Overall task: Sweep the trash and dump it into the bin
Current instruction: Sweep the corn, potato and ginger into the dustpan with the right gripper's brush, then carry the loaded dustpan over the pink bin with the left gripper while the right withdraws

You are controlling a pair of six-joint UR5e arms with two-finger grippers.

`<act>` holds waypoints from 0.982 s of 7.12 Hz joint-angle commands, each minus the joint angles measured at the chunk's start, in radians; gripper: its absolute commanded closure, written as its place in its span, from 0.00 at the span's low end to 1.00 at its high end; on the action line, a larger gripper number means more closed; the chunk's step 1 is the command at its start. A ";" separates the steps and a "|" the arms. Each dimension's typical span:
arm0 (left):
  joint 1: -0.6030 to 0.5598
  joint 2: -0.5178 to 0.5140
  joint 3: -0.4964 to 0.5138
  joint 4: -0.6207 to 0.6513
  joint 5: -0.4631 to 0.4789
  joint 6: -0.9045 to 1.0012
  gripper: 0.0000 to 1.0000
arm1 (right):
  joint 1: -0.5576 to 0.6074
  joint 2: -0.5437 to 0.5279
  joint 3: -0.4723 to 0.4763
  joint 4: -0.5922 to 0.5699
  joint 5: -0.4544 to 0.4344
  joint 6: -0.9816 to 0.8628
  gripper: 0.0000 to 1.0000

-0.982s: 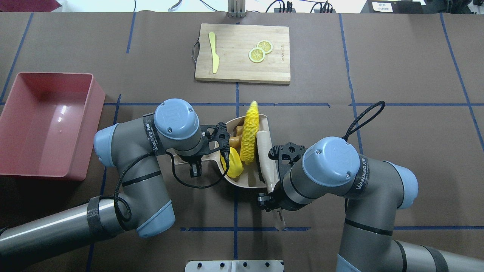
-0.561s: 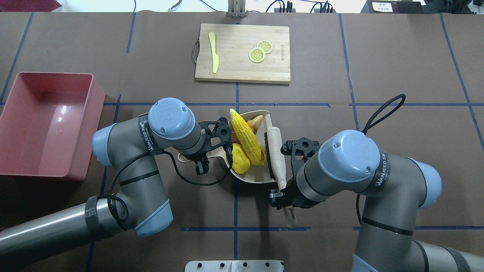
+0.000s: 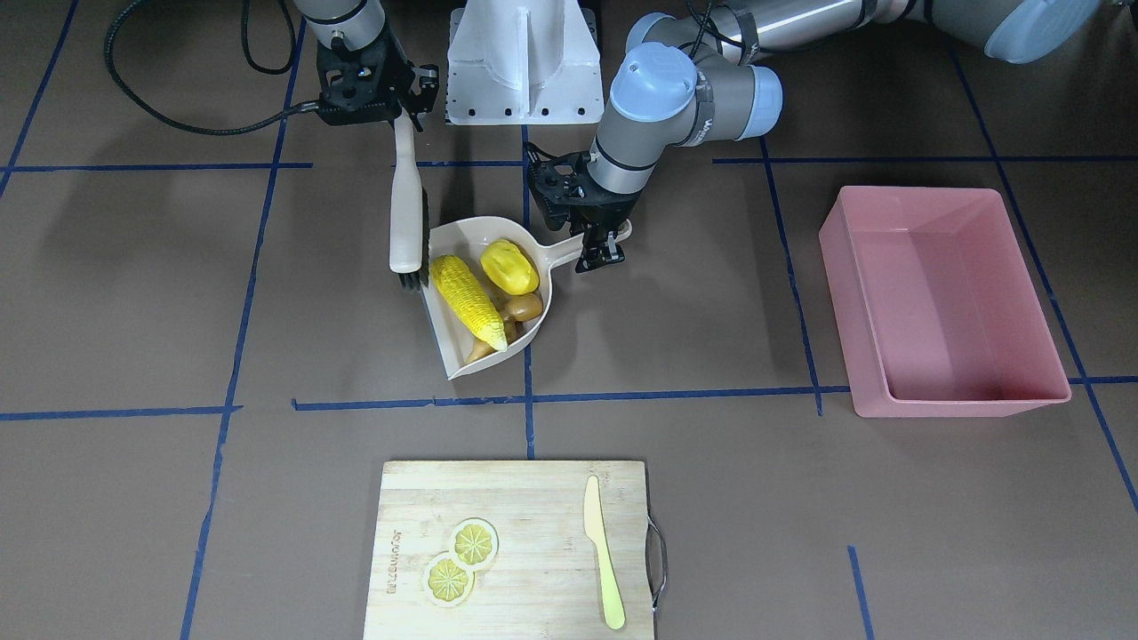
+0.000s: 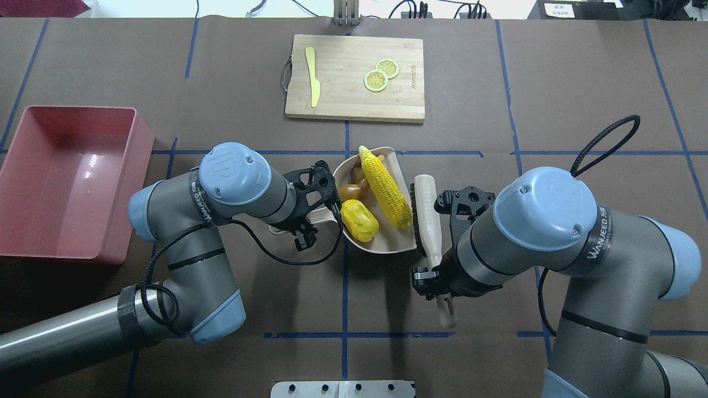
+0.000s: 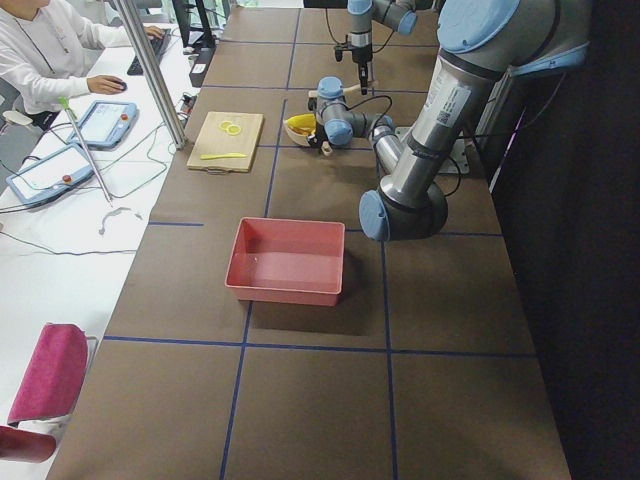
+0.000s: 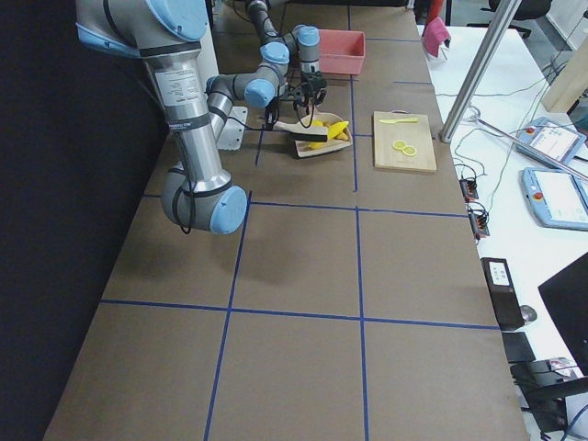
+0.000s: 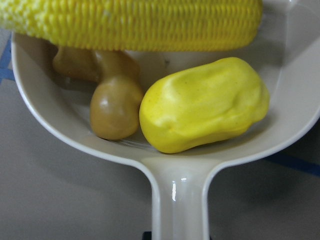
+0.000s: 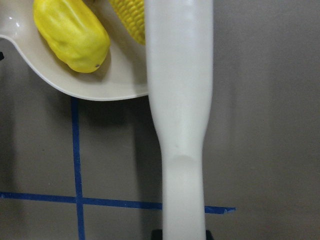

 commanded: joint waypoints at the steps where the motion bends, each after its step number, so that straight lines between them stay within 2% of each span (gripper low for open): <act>1: -0.001 0.001 0.002 -0.072 -0.001 -0.084 0.96 | -0.004 0.006 -0.010 -0.003 -0.001 -0.006 1.00; 2: -0.001 0.001 0.004 -0.104 -0.001 -0.107 0.96 | 0.033 0.011 0.008 -0.005 0.004 -0.007 1.00; 4: -0.007 0.002 0.002 -0.113 -0.001 -0.122 0.96 | 0.207 -0.043 0.076 -0.014 0.153 -0.012 1.00; 6: -0.042 0.060 -0.042 -0.139 -0.004 -0.122 0.96 | 0.261 -0.099 0.085 -0.014 0.164 -0.012 1.00; 7: -0.088 0.100 -0.074 -0.148 -0.046 -0.122 0.96 | 0.272 -0.138 0.085 -0.014 0.156 -0.018 1.00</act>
